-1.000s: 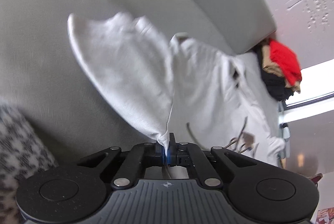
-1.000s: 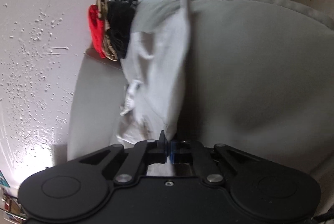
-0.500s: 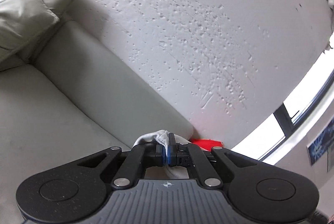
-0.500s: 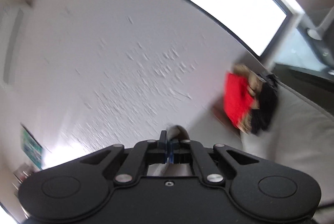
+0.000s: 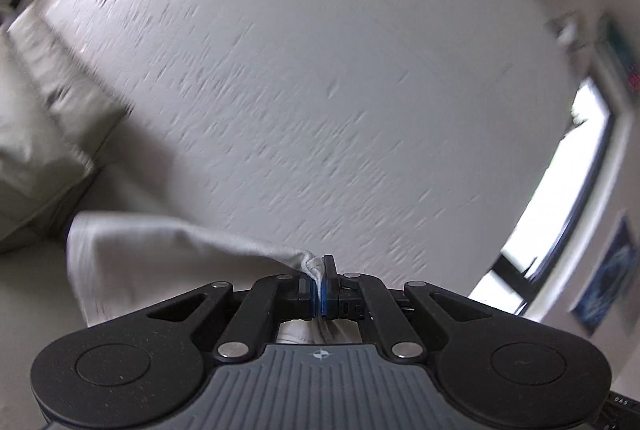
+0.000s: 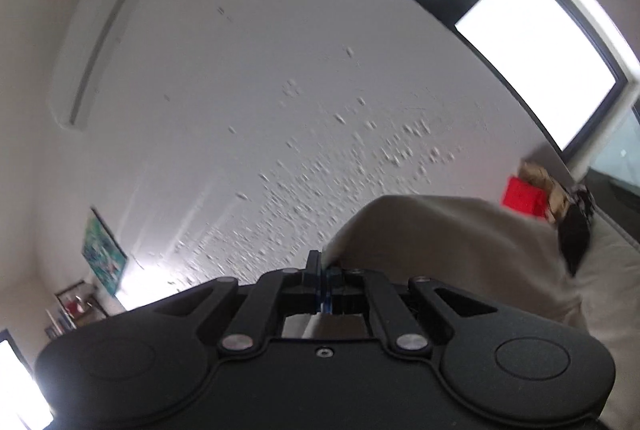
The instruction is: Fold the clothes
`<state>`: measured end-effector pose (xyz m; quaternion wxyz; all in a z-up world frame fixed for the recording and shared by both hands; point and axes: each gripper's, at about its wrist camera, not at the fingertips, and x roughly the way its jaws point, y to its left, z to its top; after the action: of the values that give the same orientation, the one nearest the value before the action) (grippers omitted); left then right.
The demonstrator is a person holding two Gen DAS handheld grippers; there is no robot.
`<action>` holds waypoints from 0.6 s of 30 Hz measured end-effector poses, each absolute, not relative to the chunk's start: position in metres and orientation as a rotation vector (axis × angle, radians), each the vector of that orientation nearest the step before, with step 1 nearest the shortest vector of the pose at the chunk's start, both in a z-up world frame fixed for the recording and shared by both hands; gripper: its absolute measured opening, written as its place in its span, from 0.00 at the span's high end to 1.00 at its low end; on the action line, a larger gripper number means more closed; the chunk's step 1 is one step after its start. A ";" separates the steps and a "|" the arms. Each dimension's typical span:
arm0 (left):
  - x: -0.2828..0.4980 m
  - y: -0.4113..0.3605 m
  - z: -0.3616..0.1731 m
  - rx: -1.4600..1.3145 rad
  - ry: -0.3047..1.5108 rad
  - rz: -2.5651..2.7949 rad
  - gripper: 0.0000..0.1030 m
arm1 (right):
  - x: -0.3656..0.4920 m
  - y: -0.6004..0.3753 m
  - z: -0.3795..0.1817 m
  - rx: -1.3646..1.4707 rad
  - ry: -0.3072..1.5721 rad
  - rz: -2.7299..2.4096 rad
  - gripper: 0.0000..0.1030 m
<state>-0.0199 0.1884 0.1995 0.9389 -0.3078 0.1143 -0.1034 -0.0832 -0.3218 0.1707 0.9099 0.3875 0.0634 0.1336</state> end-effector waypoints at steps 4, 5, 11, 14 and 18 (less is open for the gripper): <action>0.074 0.203 0.135 -0.656 0.498 -0.153 1.00 | 0.009 -0.310 0.127 0.791 0.378 0.159 0.98; 0.093 0.204 0.119 -0.655 0.544 -0.130 1.00 | 0.033 -0.307 0.115 0.792 0.435 0.128 0.98; 0.111 0.186 0.162 -0.536 0.315 -0.195 1.00 | 0.091 -0.291 0.162 0.718 0.327 0.134 0.98; 0.098 0.188 0.175 -0.485 0.222 -0.202 1.00 | 0.077 -0.296 0.174 0.685 0.242 0.153 0.98; 0.092 0.188 0.131 -0.452 0.270 -0.190 1.00 | 0.064 -0.306 0.133 0.685 0.252 0.156 0.98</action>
<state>0.0918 0.1876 0.1312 0.9612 -0.2228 0.1333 -0.0937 0.0640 -0.3058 0.1329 0.9312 0.3345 0.1232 0.0760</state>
